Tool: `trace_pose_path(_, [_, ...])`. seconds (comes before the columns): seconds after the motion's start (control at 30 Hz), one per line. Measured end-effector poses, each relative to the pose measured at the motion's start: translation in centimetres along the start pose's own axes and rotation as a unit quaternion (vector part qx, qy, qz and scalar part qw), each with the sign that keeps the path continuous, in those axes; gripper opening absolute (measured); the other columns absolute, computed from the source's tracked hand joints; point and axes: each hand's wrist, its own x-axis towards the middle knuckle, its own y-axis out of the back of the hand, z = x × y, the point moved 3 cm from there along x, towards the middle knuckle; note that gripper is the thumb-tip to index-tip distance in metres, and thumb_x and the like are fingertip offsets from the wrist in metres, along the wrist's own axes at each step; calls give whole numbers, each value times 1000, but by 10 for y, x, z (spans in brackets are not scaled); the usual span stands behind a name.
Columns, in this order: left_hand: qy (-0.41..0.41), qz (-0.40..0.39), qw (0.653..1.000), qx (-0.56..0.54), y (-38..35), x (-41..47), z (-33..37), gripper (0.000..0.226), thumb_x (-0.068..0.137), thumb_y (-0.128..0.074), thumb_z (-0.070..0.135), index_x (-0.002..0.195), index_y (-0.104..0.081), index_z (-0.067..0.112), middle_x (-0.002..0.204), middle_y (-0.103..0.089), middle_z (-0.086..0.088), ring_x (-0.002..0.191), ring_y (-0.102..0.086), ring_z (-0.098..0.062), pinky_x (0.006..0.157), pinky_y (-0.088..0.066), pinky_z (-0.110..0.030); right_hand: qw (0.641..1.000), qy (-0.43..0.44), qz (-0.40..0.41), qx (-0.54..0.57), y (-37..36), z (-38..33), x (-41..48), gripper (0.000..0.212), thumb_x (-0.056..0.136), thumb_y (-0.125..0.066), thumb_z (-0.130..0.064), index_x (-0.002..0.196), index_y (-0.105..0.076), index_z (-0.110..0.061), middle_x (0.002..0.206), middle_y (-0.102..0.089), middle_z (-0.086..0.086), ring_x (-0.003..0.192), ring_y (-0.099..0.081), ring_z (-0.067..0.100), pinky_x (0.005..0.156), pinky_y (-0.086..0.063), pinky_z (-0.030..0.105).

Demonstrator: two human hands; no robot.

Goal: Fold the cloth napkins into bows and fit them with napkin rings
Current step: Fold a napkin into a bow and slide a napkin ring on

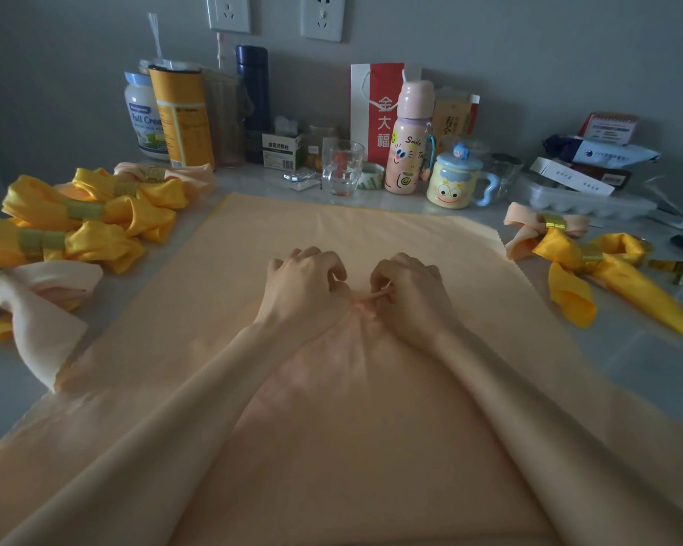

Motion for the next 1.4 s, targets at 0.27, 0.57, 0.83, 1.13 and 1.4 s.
trace_pose_path(0.27, [-1,-87,996,-6,-3,-6,1,17,84,-57,28,98,-64,21,94,-53,4,89,-56,-20,67,-37,-27,1000,0,5,-22,3,-5,-5,17,82,-50,-12,86,-66,-15,97,-56,2,100,-50,22,86,-24,31])
trace_pose_path(0.57, [-50,-139,989,7,-8,-4,-4,30,88,-59,37,115,-65,24,113,-58,-2,113,-51,-20,98,-39,-38,999,-15,-42,0,0,-2,-4,14,87,-50,-18,84,-63,-16,95,-50,-2,101,-48,21,83,-24,28])
trace_pose_path(0.83, [-26,-185,982,25,-2,-2,-9,44,84,-67,29,126,-59,22,123,-53,-5,118,-47,-21,101,-36,-34,979,-59,-101,164,6,13,0,19,78,-67,-20,64,-62,-32,80,-51,-13,89,-53,12,97,-38,43])
trace_pose_path(1.13, [7,-168,986,-7,3,-1,-14,41,83,-67,34,122,-62,21,114,-56,-1,109,-53,-16,84,-35,-19,961,-38,-171,214,12,17,3,26,78,-72,-14,103,-67,-18,105,-64,5,86,-57,13,81,-47,28])
trace_pose_path(1.4, [-22,-126,991,22,2,-5,-9,23,88,-56,26,106,-67,18,106,-56,-6,105,-52,-24,94,-42,-38,983,-39,-78,160,7,19,3,5,81,-66,-25,84,-65,-20,89,-67,-2,88,-61,16,78,-46,30])
